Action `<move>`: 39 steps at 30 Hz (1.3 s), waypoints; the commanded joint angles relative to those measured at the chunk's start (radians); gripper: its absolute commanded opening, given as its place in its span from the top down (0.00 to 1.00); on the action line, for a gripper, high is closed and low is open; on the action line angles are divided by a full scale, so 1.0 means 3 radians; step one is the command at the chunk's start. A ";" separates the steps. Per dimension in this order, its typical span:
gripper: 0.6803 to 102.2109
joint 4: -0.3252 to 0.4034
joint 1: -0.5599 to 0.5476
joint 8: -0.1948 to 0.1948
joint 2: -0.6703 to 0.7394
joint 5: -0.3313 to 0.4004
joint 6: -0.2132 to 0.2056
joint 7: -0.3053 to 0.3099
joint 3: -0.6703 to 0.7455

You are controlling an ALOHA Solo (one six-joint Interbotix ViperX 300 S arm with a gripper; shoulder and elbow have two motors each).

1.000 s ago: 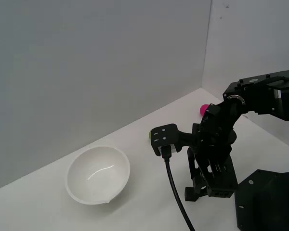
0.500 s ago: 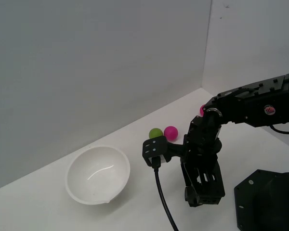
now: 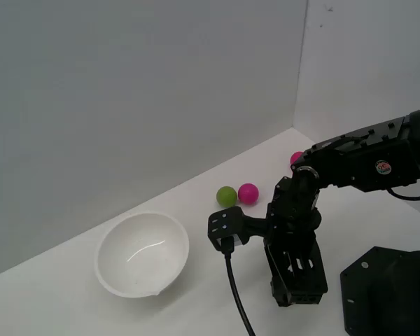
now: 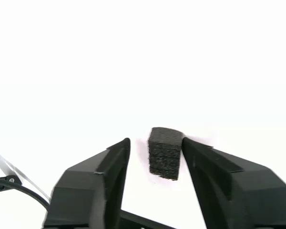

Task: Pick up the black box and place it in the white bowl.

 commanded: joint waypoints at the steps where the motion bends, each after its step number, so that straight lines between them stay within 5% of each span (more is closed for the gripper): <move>1: 0.54 -0.0015 -0.0015 0.0051 0.0066 -0.0020 -0.0066 0.0010 0.0092; 17: 0.98 -0.0020 -0.0015 0.0056 0.0107 -0.0031 -0.0026 0.0005 0.0138; 25: 0.98 -0.0031 -0.0010 0.0056 0.0148 -0.0046 0.0010 0.0041 0.0179; 39: 0.98 -0.0235 0.0133 0.0036 0.0435 -0.0251 0.0061 0.0455 0.0465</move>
